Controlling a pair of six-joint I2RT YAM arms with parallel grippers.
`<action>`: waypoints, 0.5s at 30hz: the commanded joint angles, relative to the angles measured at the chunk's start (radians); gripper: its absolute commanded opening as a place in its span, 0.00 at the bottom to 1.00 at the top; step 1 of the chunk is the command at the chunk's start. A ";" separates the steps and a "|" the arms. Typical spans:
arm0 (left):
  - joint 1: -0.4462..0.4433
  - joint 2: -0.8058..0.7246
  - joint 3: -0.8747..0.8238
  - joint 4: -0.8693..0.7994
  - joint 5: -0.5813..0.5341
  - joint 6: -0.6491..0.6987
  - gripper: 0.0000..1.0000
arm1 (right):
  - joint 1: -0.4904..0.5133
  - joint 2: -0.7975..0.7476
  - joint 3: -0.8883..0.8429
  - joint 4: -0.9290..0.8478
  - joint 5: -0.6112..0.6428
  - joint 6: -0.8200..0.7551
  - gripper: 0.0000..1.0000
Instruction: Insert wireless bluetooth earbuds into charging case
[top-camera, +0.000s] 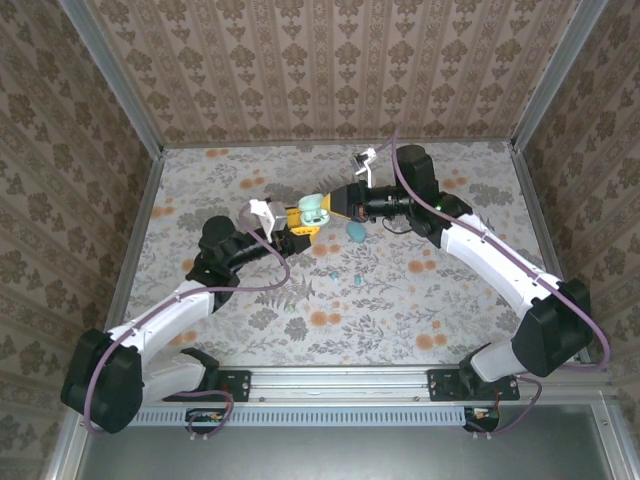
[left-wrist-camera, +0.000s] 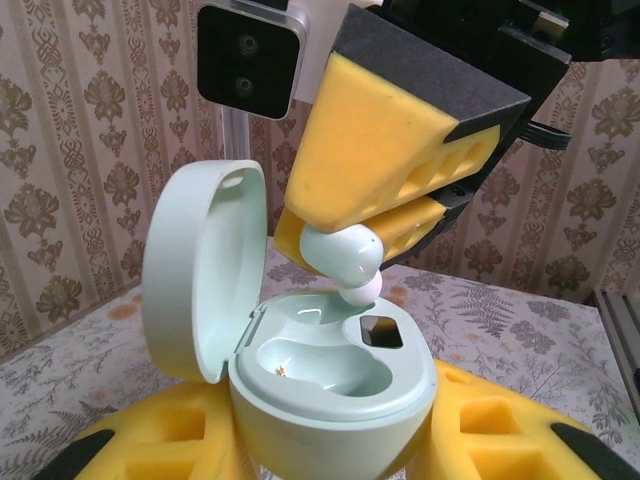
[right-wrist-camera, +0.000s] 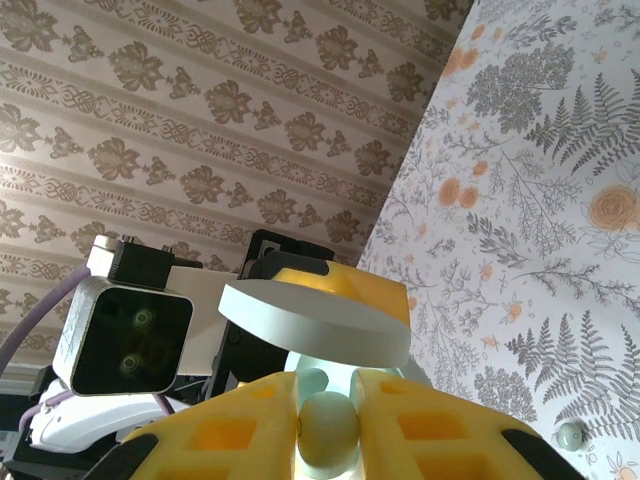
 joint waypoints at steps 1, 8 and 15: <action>-0.005 0.005 0.036 0.056 -0.002 -0.010 0.28 | 0.007 -0.031 -0.017 0.048 0.017 0.024 0.23; -0.005 0.008 0.039 0.057 -0.004 -0.011 0.28 | 0.011 -0.045 -0.049 0.120 0.040 0.054 0.23; -0.006 0.010 0.040 0.064 0.007 -0.016 0.28 | 0.014 -0.045 -0.060 0.131 0.067 0.049 0.23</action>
